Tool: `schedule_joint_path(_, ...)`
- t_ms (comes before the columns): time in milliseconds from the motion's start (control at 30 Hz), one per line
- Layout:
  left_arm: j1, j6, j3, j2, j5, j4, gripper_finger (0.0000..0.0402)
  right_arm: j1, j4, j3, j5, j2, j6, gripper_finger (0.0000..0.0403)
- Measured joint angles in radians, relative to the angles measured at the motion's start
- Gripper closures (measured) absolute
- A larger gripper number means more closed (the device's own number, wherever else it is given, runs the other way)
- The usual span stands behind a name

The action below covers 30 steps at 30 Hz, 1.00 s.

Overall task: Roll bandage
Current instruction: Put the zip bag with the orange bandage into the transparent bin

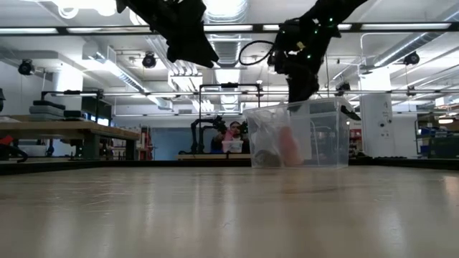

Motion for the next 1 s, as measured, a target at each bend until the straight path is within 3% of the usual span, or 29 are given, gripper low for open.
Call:
schedule_joint_path(267, 0.000, 0.018, 0.000, 0.000, -0.001, 0.013, 0.0214, 0.013, -0.084, -0.043, 0.005, 0.028, -0.072, 0.0202)
schedule_joint_path(567, 0.000, 0.011, 0.000, 0.000, -0.001, 0.026, 0.0217, 0.030, 0.257, -0.045, -0.001, 0.090, 0.055, 0.0203)
schedule_joint_path(1000, -0.006, -0.019, 0.000, 0.000, 0.000, 0.074, 0.0240, 0.017, 0.291, -0.054, -0.001, 0.115, 0.049, 0.0204)
